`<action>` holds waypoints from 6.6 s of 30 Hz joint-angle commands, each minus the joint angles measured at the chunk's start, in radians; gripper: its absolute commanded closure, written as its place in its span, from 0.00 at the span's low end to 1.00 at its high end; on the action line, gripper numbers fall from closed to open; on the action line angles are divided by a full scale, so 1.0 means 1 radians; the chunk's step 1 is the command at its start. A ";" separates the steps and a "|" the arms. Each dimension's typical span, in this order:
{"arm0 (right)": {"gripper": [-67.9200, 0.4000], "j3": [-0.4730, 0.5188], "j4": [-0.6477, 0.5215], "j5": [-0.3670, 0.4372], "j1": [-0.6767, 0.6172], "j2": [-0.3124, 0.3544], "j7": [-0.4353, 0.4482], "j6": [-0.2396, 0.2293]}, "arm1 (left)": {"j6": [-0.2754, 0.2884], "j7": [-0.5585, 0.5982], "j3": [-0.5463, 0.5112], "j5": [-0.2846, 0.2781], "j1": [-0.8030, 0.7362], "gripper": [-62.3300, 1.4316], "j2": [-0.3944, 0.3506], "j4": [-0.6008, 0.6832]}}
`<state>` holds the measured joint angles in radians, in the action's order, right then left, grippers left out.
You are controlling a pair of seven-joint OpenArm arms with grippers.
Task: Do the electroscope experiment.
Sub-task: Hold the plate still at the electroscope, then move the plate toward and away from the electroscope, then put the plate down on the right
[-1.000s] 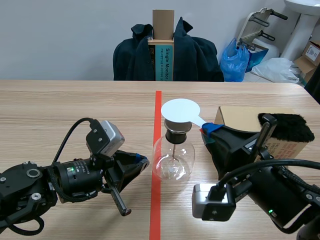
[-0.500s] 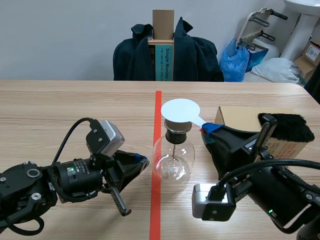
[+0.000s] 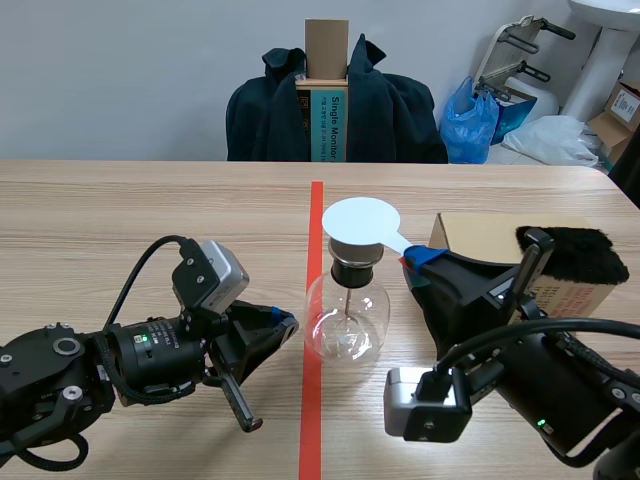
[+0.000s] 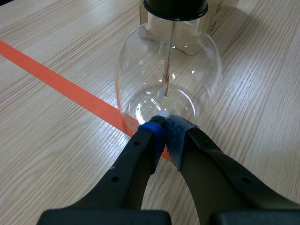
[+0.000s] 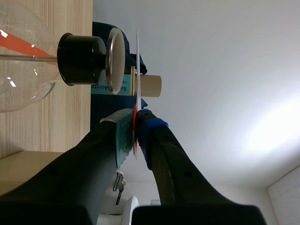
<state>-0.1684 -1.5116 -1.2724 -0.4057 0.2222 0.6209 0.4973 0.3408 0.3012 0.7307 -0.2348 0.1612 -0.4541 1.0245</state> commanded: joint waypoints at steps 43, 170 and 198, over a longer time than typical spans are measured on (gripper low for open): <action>0.98 0.006 -0.017 0.007 0.004 0.008 -0.241 0.007 | 0.001 0.017 -0.009 -0.007 0.008 0.95 0.007 0.015; 0.98 0.006 -0.017 0.000 0.003 0.007 -0.321 0.008 | 0.001 0.017 -0.009 -0.007 0.008 0.95 0.008 0.015; 0.98 0.061 0.102 0.073 -0.020 0.026 -0.438 -0.028 | 0.002 0.017 -0.009 -0.007 -0.001 0.95 0.005 0.016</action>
<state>-0.1066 -1.4017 -1.2041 -0.4438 0.2413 0.1841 0.4557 0.3408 0.3012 0.7307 -0.2352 0.1604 -0.4541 1.0245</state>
